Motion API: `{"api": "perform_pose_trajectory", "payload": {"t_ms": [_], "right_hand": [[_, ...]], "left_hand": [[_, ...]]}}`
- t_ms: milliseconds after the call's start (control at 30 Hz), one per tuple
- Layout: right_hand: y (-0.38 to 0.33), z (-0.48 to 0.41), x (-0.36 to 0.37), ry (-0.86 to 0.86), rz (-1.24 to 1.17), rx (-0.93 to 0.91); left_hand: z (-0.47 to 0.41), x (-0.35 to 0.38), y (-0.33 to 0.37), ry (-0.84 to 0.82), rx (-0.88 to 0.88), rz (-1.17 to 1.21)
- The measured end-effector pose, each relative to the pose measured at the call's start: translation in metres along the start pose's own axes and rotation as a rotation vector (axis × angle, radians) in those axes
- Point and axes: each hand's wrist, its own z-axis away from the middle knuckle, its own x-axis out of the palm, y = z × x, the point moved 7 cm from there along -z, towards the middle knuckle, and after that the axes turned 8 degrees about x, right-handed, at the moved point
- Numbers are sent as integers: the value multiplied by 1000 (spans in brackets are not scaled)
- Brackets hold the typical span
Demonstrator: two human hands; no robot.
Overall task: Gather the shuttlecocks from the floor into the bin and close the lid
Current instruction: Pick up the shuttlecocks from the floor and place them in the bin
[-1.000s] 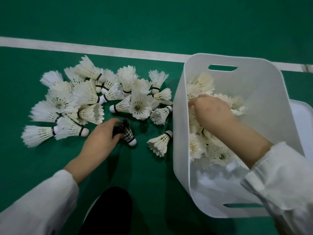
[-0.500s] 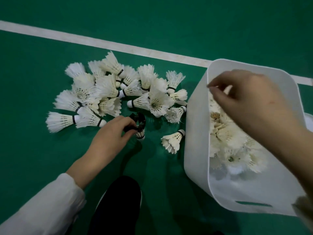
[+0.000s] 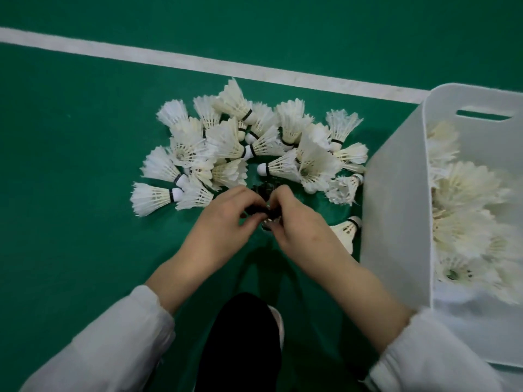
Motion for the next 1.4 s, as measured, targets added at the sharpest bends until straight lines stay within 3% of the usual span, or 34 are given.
{"api": "perform_pose_trajectory", "payload": {"t_ms": [100,167,333,433,633,733,800,933,1000,1400], "right_hand": [[18,-5,6,30,43,91],[28,-9,9,50,131,124],[41,-16,16,63,253,175],[45,-21,18,53,270,205],[44,-24,17,45,243,223],[44,-24,17,50,244,227],[45,-24,16,61,239,230],[46,-25,14,70,230,234],[47,-25,14,70,231,235],[47,-26,14,55,226,235]], "left_hand": [[4,-4,-8,11,-27,33],[1,-13,-15,-3,11,-165],[-25,-7,-38,-280,185,-734],[-39,10,-52,-414,200,-860],[-45,3,-45,-295,188,-920],[-39,-8,-30,-98,254,-860],[-30,-16,-25,18,208,-697],[-12,-14,-34,-19,-89,-181],[-6,-16,-41,-5,-225,-59],[-41,-30,-80,104,-525,-211]]}}
